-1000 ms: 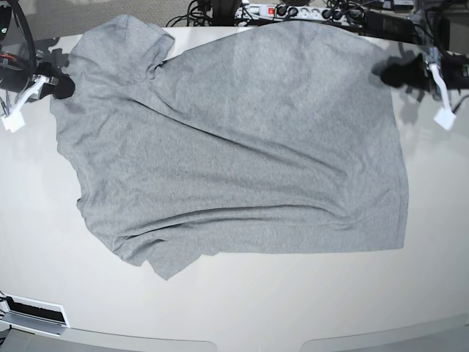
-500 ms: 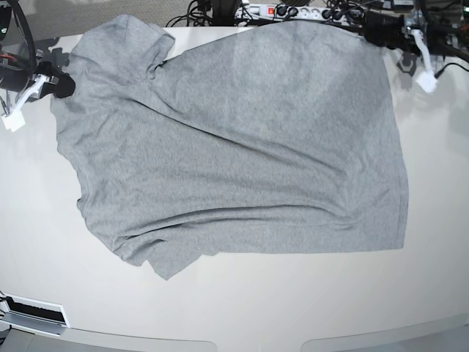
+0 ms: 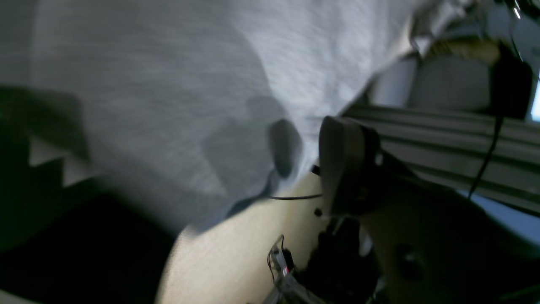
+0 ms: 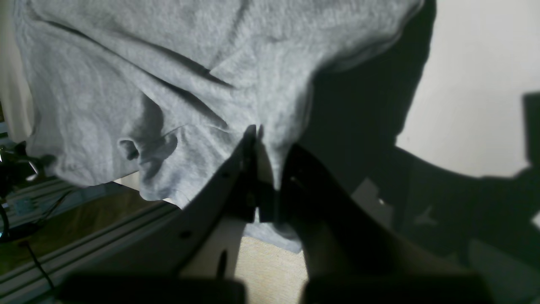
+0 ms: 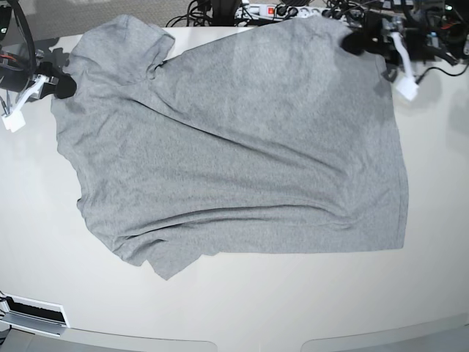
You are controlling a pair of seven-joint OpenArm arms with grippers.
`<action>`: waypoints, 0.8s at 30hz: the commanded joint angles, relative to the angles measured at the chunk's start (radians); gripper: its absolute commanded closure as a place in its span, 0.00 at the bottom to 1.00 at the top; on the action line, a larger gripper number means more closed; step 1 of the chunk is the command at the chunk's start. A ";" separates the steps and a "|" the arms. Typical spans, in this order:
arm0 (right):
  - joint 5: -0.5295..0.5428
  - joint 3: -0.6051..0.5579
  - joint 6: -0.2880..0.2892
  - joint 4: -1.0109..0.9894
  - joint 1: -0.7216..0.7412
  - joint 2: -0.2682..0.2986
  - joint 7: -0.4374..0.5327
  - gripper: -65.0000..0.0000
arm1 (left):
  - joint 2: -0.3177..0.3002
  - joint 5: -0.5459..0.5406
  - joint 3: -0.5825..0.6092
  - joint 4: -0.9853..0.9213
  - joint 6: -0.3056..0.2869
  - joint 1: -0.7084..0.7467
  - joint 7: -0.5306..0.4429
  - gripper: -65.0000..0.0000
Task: Layout the t-shirt on the table in an organized manner, then fold the t-shirt properly
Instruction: 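Lift the collar end with both grippers and fold it over the shirt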
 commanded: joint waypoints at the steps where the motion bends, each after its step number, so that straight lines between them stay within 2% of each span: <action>1: 0.021 0.008 0.006 0.016 0.006 0.022 0.004 1.00 | -0.010 0.038 0.016 0.003 0.010 0.002 0.025 0.55; 4: 0.021 0.008 0.006 0.016 0.006 0.022 0.003 1.00 | -0.013 -0.006 0.030 0.005 0.010 -0.006 0.034 0.97; 5: 0.021 0.008 0.006 0.016 0.006 0.022 0.003 1.00 | -0.018 -0.034 0.024 0.011 0.010 -0.005 0.037 1.00; 11: 0.021 0.008 0.006 0.016 0.006 0.022 -0.004 1.00 | -0.021 -0.173 -0.171 0.144 0.010 -0.005 0.121 1.00; 16: 0.022 0.008 0.006 0.017 0.006 0.022 -0.005 1.00 | -0.022 -0.187 -0.332 0.261 0.010 -0.005 0.127 1.00; 24: 0.020 0.008 0.006 0.156 -0.054 0.022 -0.023 1.00 | -0.109 -0.182 -0.347 0.269 0.010 0.005 0.164 1.00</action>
